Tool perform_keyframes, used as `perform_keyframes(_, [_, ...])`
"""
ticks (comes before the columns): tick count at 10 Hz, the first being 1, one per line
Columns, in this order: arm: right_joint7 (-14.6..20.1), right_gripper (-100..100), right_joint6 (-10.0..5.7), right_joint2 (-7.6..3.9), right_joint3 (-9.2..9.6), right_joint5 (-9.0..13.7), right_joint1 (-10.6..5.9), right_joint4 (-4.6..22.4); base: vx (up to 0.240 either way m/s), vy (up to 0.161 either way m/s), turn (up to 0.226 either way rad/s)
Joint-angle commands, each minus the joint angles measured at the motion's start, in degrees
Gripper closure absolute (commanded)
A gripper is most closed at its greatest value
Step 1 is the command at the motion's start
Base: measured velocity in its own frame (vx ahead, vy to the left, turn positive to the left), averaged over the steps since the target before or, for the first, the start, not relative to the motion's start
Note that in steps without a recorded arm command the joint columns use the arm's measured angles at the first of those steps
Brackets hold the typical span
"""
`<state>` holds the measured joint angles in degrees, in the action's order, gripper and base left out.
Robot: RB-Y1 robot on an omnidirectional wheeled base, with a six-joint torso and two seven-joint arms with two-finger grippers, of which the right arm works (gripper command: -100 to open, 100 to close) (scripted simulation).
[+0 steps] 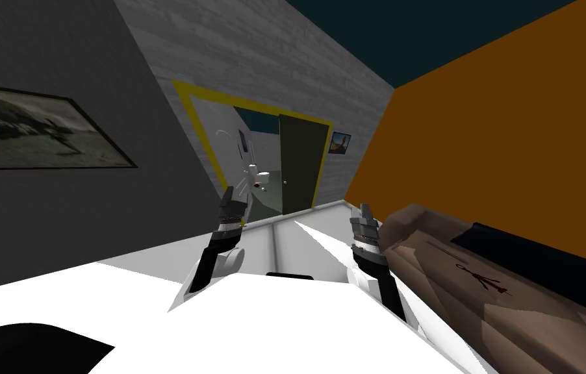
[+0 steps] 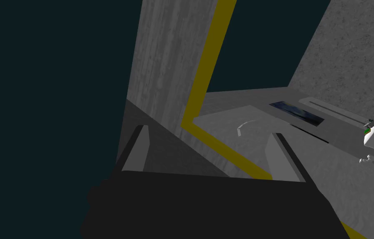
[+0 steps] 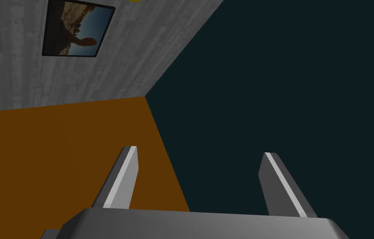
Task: Push the door open
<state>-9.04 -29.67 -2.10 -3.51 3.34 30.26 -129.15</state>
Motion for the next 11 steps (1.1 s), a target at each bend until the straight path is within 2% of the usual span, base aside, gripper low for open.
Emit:
perform_keyframes(1, [0.4, -100, 0.04, -0.59, -0.18, 0.2, -1.16, 2.2, 0.04, 0.01, 0.122])
perform_keyframes(7, [2.0, -100, 0.17, -2.58, -0.83, 1.0, -5.28, 10.1, 0.078, 0.023, 0.11])
perform_keyframes(11, [3.3, -100, 0.28, -4.17, -1.36, 1.7, -8.71, 16.4, 0.084, 0.021, 0.121])
